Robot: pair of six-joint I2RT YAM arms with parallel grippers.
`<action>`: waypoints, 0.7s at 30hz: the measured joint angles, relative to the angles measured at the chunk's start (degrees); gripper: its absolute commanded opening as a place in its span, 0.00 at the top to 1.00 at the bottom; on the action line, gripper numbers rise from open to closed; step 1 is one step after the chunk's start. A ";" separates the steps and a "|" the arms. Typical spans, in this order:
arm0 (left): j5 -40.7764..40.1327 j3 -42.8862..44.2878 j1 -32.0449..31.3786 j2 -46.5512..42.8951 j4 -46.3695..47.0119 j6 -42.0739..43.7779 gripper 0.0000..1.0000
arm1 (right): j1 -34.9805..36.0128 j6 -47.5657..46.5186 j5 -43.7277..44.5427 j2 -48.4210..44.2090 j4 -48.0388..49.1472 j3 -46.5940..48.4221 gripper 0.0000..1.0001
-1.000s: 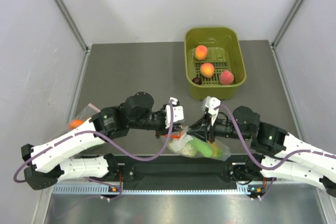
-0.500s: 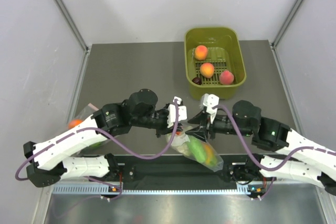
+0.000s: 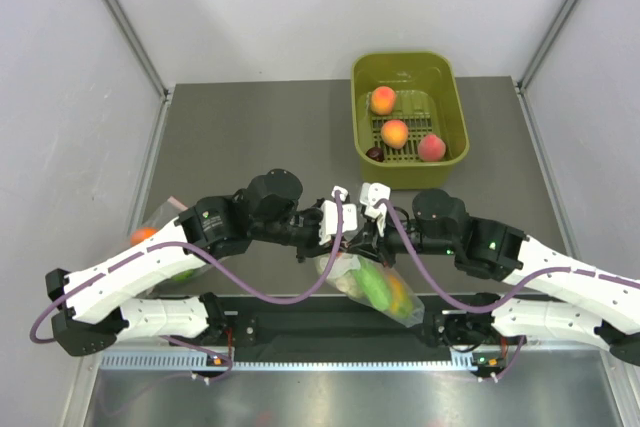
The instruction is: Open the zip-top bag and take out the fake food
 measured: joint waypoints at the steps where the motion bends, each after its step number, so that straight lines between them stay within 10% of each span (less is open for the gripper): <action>1: 0.00 0.00 0.00 0.00 0.00 0.00 0.98 | 0.00 0.00 0.15 -0.02 0.09 -0.02 1.00; 21: 1.18 0.68 -0.02 3.23 3.85 0.15 1.00 | 0.00 -0.04 2.95 -9.62 2.84 -5.09 1.00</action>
